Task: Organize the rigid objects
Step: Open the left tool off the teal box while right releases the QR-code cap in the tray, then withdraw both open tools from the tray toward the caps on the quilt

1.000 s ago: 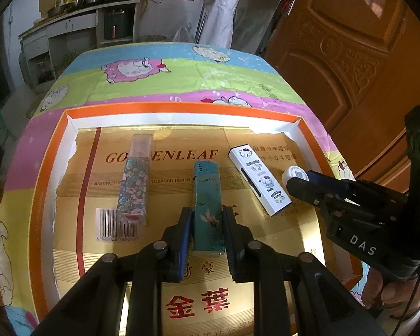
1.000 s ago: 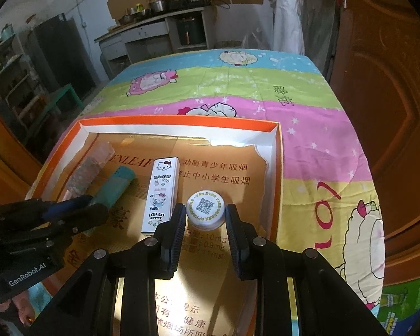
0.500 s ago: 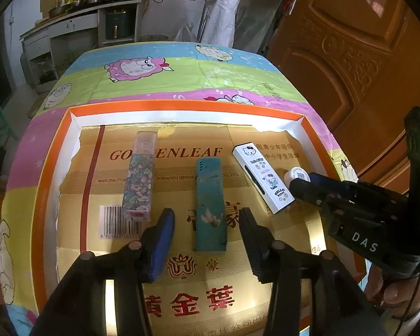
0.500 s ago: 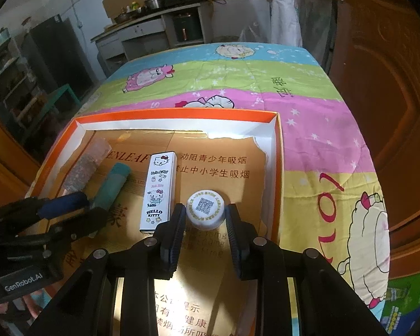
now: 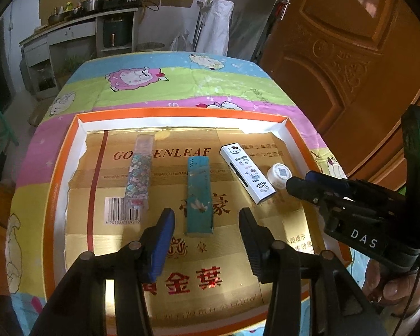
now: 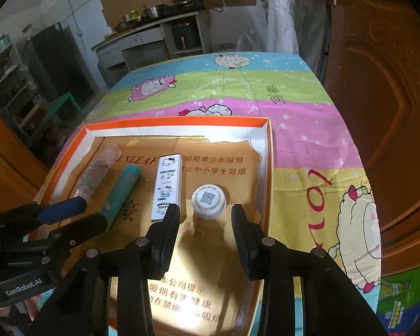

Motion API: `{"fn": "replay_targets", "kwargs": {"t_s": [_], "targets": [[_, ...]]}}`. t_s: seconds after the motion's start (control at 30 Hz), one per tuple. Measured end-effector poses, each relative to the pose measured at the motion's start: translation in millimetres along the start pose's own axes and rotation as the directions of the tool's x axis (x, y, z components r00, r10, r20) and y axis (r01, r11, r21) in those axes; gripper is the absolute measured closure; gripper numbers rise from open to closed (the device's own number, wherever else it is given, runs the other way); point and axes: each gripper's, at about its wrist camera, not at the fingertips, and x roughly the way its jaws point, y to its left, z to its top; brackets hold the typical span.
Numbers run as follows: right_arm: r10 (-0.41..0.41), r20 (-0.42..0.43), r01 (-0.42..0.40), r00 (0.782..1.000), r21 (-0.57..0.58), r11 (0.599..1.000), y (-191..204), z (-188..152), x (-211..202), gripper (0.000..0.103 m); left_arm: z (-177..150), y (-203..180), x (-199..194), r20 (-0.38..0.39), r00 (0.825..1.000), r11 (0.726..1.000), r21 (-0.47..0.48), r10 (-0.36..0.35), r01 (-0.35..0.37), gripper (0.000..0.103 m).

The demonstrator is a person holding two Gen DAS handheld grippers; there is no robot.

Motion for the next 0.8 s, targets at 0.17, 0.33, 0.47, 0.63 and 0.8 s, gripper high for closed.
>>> {"fn": "replay_targets", "kwargs": {"t_s": [0.17,0.33,0.47,0.63,0.8], "targets": [[0.001,0.006,-0.001,1.0,0.0,1.0,3.3,-5.3,-9.7,0.064,-5.7,-1.4,-11.0,0.011,1.0,1.0,-0.001,0.002,-0.002,0.056],[0.002,0.012,-0.001,1.0,-0.007,1.0,8.3,-10.8,-21.0,0.064,-12.2,-2.4,-23.2,0.032,0.999,1.0,-0.005,0.005,-0.005,0.056],[0.004,0.019,-0.003,1.0,-0.011,1.0,13.6,-17.3,-31.4,0.064,-17.4,-3.0,-32.9,0.047,0.999,1.0,-0.006,0.013,-0.012,0.056],[0.004,0.026,-0.004,1.0,-0.017,1.0,20.5,-24.2,-41.9,0.064,-24.7,-4.3,-47.8,0.076,0.996,0.999,0.006,0.04,-0.041,0.056],[0.006,0.031,-0.005,1.0,-0.024,1.0,28.5,-32.3,-52.1,0.064,-31.7,-2.8,-60.3,0.094,0.994,0.999,0.005,0.05,-0.051,0.056]]}}
